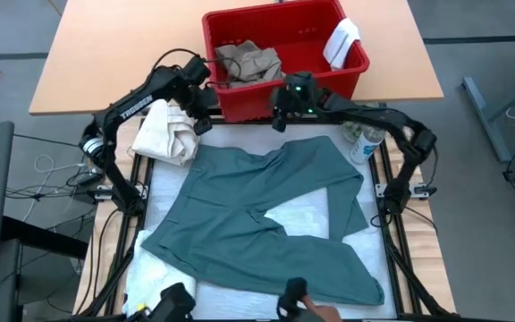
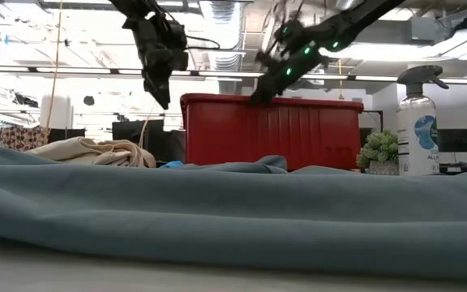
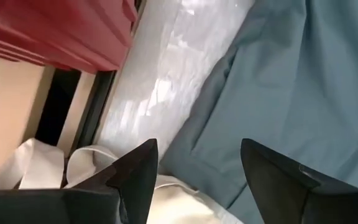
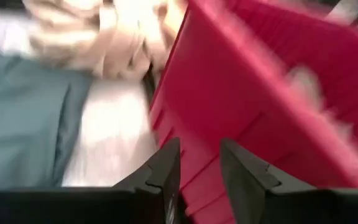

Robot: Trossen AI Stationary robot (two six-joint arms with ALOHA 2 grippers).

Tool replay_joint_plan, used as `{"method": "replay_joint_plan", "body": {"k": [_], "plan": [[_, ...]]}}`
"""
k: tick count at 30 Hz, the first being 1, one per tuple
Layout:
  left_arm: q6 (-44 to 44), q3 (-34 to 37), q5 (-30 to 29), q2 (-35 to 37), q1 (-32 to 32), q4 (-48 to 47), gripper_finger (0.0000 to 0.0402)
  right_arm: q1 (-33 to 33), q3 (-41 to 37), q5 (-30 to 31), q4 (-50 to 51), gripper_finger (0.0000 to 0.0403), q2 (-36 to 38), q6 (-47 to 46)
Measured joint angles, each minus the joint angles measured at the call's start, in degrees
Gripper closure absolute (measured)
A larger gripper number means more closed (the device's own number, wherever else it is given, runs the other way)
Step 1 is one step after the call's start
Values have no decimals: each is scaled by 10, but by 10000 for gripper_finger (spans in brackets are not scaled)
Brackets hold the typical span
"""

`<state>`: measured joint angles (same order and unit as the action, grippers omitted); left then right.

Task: Fold Laundry from Bin
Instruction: Fold the blue pants

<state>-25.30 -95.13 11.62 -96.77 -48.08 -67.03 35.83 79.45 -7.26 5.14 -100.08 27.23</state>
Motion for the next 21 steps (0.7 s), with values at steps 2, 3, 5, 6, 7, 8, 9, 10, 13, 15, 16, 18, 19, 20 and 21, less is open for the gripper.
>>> {"method": "replay_joint_plan", "body": {"k": [2,3,5,6,7,8,9,10,13,15,16,18,19,20,21], "plan": [[12,0,-1,15,5,2,182,0,30,-1,9,273,-43,10],[17,0,0,23,6,2,182,-2,44,-2,17,274,-62,21],[24,0,-1,35,9,3,182,-4,90,-3,19,277,-107,31],[26,0,-1,39,9,3,182,-6,113,-3,32,279,-125,32],[29,0,-3,41,9,3,182,-8,139,-2,51,282,-143,33],[34,0,-4,44,10,4,182,-9,170,-2,63,284,-163,37],[36,0,-4,48,10,4,182,-10,199,-2,78,286,-181,45],[41,0,-4,50,10,5,182,-13,229,-2,100,288,-197,55],[47,3,-1,51,10,7,182,-21,320,-2,150,290,-240,76],[46,14,0,50,12,7,182,-26,373,-3,172,290,-260,91],[48,20,2,50,13,10,182,-29,398,-3,178,290,-268,99],[49,38,21,50,16,14,182,-29,441,-3,207,290,-273,112],[44,50,31,50,19,12,182,-28,463,-5,219,290,-274,117],[40,64,38,50,22,13,182,-24,482,-8,237,290,-272,117],[36,76,42,50,24,17,182,-18,498,-17,261,290,-266,117]]}}
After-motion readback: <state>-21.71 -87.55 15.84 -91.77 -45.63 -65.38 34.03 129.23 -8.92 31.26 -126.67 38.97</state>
